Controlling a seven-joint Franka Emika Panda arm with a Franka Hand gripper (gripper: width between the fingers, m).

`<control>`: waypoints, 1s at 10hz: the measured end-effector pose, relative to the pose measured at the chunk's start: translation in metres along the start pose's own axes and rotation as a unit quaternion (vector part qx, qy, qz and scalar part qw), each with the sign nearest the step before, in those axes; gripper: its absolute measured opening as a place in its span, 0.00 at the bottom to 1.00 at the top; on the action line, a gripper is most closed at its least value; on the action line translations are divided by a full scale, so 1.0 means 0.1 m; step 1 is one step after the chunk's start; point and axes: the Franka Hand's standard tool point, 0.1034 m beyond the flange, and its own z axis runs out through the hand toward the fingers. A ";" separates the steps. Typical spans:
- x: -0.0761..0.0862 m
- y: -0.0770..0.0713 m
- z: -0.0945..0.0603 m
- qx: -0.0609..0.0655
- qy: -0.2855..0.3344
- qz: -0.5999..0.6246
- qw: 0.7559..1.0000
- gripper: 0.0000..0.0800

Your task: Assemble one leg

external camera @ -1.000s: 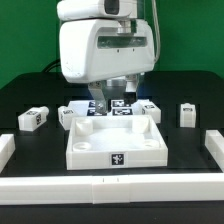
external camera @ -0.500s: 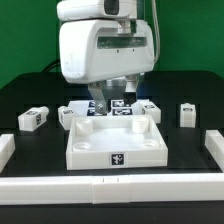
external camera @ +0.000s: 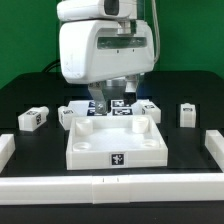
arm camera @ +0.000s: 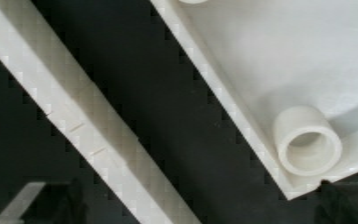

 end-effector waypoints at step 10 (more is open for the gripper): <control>-0.69 -0.36 0.10 0.006 -0.012 -0.132 0.991 0.81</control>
Offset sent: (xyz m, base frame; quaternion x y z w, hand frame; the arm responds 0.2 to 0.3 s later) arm -0.0706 -0.0181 -0.0083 0.0046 0.0758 -0.1538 0.9852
